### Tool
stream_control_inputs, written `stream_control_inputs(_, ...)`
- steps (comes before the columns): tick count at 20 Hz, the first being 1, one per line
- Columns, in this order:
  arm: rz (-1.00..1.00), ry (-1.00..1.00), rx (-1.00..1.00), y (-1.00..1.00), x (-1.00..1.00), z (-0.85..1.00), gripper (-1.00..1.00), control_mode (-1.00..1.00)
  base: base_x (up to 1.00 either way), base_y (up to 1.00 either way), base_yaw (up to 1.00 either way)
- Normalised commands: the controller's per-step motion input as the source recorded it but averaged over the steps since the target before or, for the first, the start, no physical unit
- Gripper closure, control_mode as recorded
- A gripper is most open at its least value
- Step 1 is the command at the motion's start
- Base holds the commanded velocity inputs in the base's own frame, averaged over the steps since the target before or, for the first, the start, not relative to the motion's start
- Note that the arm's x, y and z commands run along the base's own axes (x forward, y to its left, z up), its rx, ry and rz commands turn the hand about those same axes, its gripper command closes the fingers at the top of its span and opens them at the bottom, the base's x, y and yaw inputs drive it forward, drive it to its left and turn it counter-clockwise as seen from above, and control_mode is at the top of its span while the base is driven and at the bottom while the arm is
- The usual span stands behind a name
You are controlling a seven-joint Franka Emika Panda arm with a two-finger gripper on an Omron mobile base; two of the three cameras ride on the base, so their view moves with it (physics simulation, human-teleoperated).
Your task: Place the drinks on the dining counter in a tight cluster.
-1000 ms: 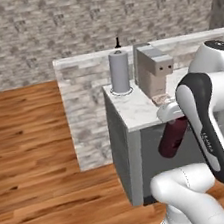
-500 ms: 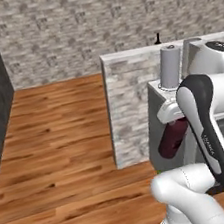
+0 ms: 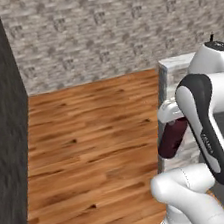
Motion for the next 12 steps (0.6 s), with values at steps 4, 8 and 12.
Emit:
stream_control_inputs(4, 0.0, 0.0, 0.0, 0.0, 0.0, 0.0, 1.0, 1.0, 1.0, 1.0, -0.24)
stream_control_inputs(8, 0.0, 0.0, 0.0, 0.0, 0.0, 0.0, 1.0, 1.0, 1.0, 1.0, -0.43)
stream_control_inputs(12, 0.0, 0.0, 0.0, 0.0, 0.0, 0.0, 1.0, 1.0, 1.0, 1.0, -0.52)
